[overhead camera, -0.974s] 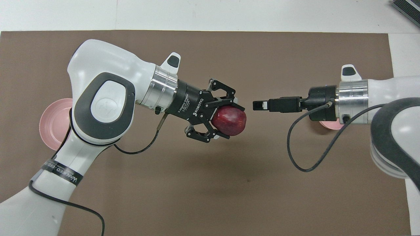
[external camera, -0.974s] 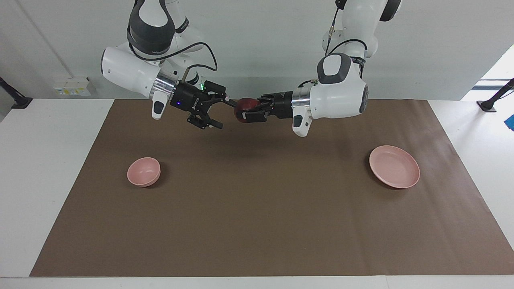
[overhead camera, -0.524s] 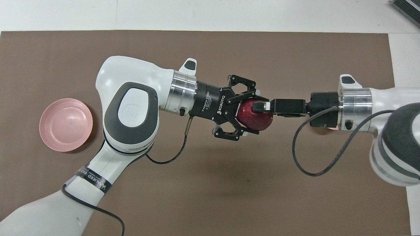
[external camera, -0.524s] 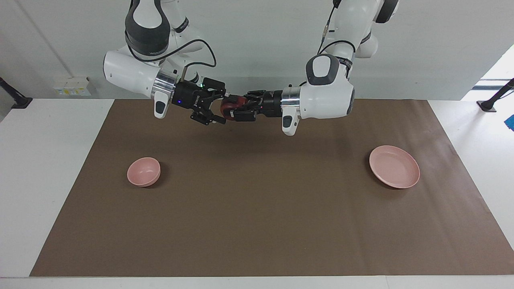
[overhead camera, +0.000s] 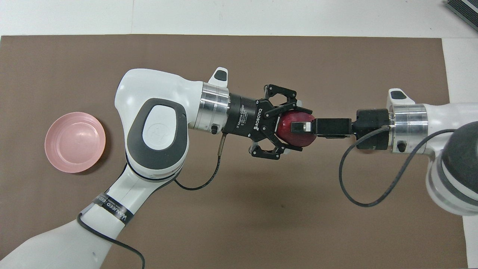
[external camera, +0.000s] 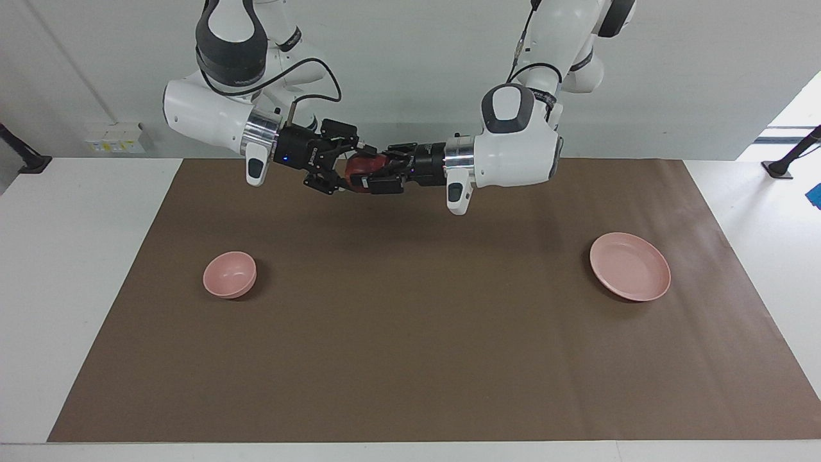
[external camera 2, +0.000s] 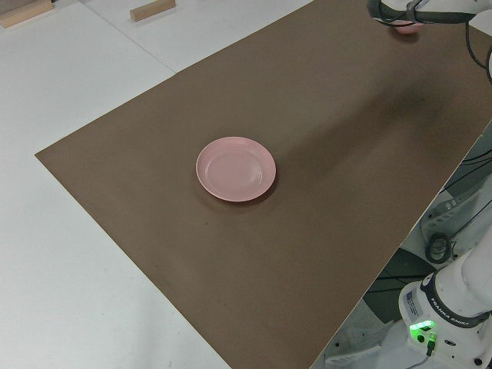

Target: Move apple from plate to bowl

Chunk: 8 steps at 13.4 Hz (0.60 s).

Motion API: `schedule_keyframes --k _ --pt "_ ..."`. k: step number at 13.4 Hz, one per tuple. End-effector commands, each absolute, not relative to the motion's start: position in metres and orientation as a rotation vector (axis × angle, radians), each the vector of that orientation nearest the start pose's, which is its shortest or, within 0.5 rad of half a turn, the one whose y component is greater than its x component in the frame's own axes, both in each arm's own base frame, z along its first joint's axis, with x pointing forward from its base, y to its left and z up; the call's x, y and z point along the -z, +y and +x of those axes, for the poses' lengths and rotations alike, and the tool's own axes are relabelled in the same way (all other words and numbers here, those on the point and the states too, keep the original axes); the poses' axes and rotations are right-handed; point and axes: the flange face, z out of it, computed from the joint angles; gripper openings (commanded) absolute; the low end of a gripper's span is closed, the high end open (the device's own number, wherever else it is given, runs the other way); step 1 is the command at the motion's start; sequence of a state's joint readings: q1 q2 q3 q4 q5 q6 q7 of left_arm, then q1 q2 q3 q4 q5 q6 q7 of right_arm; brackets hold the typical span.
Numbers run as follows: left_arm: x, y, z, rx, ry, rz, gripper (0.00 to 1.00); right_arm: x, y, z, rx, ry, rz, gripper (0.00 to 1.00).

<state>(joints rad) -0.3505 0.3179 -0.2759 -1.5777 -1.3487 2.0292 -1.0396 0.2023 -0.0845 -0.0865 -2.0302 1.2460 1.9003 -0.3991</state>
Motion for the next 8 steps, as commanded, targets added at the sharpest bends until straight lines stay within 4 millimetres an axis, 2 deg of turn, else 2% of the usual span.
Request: schedule_keyframes --k 1,2,4,6,7,8 --pt "-0.5277 -0.4311 0.5274 1.045 0.981 1.671 0.00 -0.5254 0.1284 0.5252 0.119 -0.002 -1.958 0.46" --pt "-0.5277 -0.4343 0.5248 1.049 0.977 1.675 0.00 -0.5252 0.1293 0.5254 0.115 0.000 -1.959 0.25" --pt "-0.5276 -0.4343 0.5247 1.048 0.976 1.677 0.00 -0.5244 0.1297 0.5256 0.093 0.026 -1.969 0.00" --pt "-0.5280 -0.4337 0.5252 1.047 0.978 1.680 0.00 -0.5258 0.1298 0.5265 0.096 0.022 -1.970 0.00" --pt "-0.5275 -0.4334 0.5253 1.037 0.975 1.691 0.99 -0.5248 0.1299 0.5272 0.094 0.023 -1.972 0.00" --pt "-0.5273 -0.4312 0.5270 1.035 0.979 1.691 1.00 -0.5242 0.1298 0.5275 0.093 0.020 -1.979 0.00"
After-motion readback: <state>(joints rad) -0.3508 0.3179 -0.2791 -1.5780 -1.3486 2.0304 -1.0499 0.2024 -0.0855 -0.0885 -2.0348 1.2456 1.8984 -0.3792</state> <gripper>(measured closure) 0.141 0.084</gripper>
